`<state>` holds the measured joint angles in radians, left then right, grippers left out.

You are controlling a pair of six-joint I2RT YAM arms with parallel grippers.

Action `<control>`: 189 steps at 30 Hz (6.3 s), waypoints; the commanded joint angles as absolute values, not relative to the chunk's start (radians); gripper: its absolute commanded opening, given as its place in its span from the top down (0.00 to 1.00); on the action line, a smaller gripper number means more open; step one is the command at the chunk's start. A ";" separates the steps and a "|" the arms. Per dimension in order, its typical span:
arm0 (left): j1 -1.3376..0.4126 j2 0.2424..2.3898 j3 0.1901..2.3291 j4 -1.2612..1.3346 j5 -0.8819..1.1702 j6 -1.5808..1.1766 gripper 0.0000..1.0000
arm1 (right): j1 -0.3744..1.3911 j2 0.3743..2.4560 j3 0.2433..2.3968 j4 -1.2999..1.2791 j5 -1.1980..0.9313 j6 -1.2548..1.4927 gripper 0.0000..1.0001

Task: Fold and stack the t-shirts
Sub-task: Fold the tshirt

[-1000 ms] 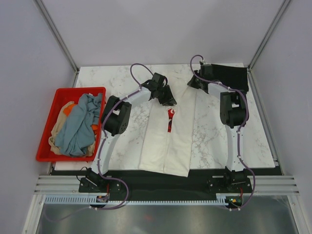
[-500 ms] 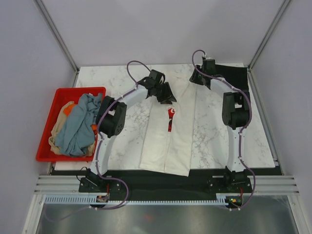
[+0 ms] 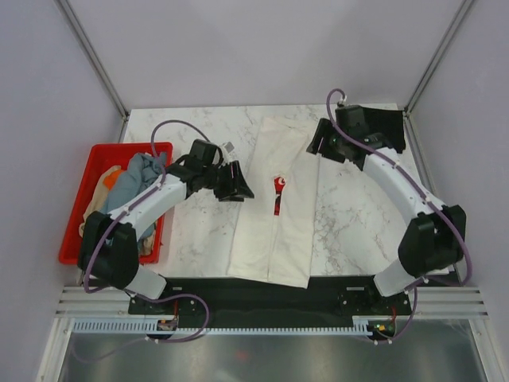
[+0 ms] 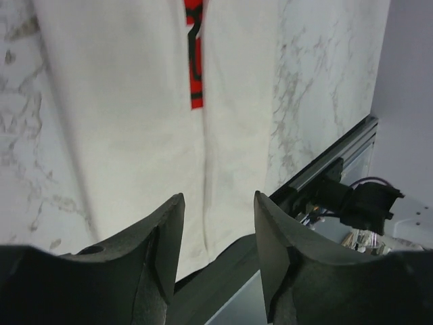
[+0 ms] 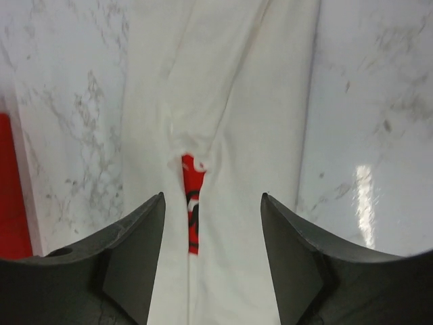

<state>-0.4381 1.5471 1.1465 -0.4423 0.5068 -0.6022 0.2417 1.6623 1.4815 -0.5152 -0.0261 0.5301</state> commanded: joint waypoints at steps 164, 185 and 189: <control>-0.328 2.118 1.681 -0.425 0.453 -0.726 0.98 | 0.221 1.894 1.486 -0.601 -0.132 0.365 1.00; -0.308 2.279 1.816 -0.425 0.456 -0.719 0.98 | 0.183 2.011 1.545 -0.480 -0.167 0.405 1.00; -0.308 2.306 1.845 -0.425 0.480 -0.718 0.98 | 0.172 2.037 1.555 -0.456 -0.147 0.422 0.88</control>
